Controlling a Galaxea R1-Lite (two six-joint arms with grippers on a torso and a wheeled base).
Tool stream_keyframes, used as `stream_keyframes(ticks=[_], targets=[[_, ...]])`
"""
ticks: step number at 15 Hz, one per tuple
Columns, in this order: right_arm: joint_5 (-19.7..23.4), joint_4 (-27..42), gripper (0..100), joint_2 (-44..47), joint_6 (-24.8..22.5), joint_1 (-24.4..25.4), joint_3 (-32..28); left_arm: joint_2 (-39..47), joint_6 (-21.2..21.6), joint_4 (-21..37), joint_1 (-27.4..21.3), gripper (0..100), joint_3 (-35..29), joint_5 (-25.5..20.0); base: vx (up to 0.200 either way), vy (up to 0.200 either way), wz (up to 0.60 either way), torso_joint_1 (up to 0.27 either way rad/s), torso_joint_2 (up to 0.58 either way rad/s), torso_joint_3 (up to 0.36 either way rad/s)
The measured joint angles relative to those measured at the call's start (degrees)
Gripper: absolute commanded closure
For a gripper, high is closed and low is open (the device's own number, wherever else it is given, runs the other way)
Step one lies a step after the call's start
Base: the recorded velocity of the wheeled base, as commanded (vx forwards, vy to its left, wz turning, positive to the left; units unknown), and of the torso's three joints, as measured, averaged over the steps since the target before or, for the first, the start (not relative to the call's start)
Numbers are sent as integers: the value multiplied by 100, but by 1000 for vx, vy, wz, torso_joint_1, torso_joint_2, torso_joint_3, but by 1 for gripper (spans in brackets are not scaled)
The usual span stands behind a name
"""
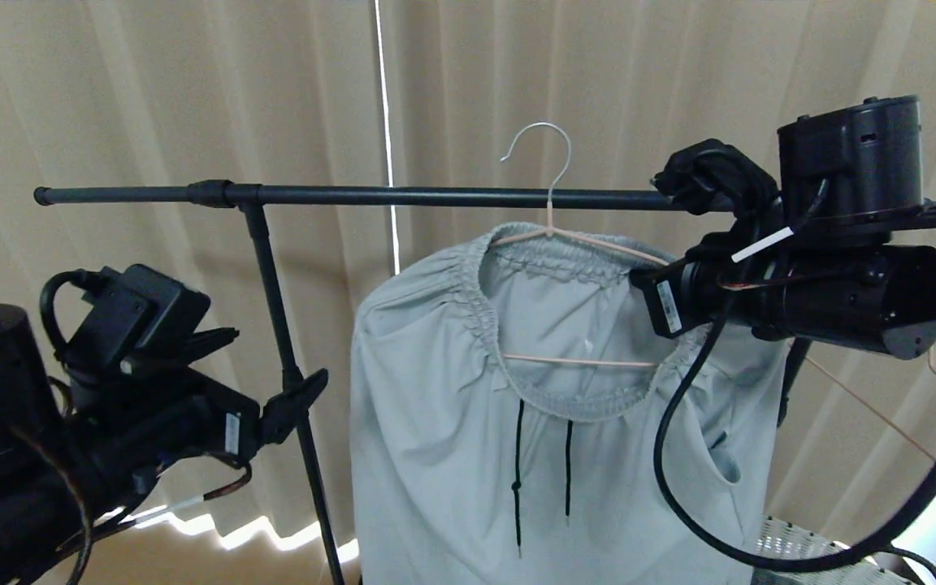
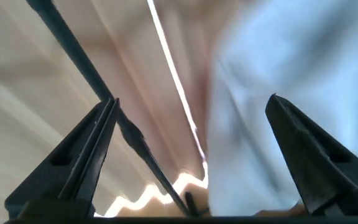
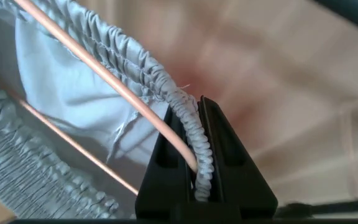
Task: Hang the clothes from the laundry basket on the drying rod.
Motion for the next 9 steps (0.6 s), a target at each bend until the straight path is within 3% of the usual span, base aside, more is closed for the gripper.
stream_keyframes(ticks=[3,9], targets=[[-627,4,100,308,9,-364,-151,-695,-305,5,-16,0,406,-135,0,0,0,0,0,0],[-1215,6,100,689,82,-791,-347,-1502,-364,44,-22,0,497,-233,0,0,0,0,0,0]])
